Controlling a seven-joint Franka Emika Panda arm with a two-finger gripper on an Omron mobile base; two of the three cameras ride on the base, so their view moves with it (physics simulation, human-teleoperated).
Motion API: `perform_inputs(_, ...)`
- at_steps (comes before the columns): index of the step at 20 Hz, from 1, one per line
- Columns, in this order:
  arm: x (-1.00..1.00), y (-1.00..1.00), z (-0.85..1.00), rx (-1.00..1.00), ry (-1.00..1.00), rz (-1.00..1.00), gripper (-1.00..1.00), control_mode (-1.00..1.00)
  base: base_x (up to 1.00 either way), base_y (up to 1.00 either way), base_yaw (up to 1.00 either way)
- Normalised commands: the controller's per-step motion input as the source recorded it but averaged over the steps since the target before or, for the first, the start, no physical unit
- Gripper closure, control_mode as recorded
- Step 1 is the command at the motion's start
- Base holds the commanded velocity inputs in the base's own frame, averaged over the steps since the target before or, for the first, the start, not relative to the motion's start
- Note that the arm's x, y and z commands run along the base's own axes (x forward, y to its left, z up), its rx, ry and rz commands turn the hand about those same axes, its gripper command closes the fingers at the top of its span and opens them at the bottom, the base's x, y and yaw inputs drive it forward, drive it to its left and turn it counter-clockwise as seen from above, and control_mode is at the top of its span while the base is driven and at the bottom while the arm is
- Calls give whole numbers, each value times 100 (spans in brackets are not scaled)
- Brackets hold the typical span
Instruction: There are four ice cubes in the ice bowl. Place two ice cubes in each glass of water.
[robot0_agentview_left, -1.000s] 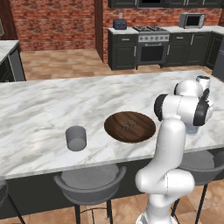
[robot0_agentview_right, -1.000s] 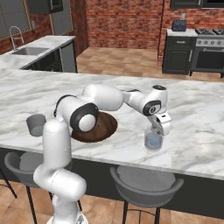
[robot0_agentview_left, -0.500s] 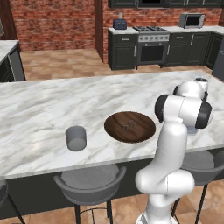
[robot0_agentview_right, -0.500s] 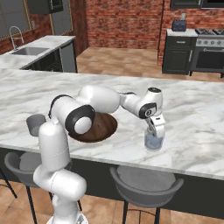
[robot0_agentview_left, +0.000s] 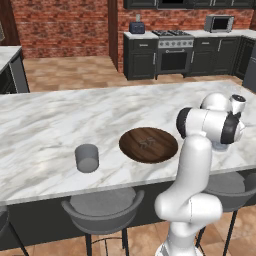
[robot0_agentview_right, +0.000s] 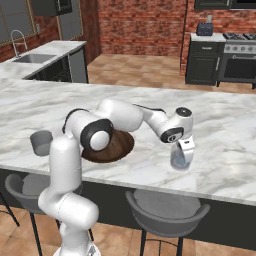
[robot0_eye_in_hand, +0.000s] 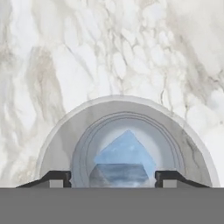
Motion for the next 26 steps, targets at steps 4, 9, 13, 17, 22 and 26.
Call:
perform_inputs(4, -10, -31, 36, 7, -15, 0, -100, -100, 0, 0, 0)
perform_inputs(9, 9, 31, 22, -2, 1, 0, -100, -100, 0, 0, 0)
perform_inputs(13, 41, 88, 0, -12, 14, 0, 100, -100, 0, 0, 0)
perform_inputs(17, 41, 53, -14, -10, 17, 0, 100, -100, 0, 0, 0)
perform_inputs(22, -5, -2, 13, 0, 5, 0, 100, -100, 0, 0, 0)
perform_inputs(26, -54, -4, 100, 0, 0, 2, 100, -100, 0, 0, 0)
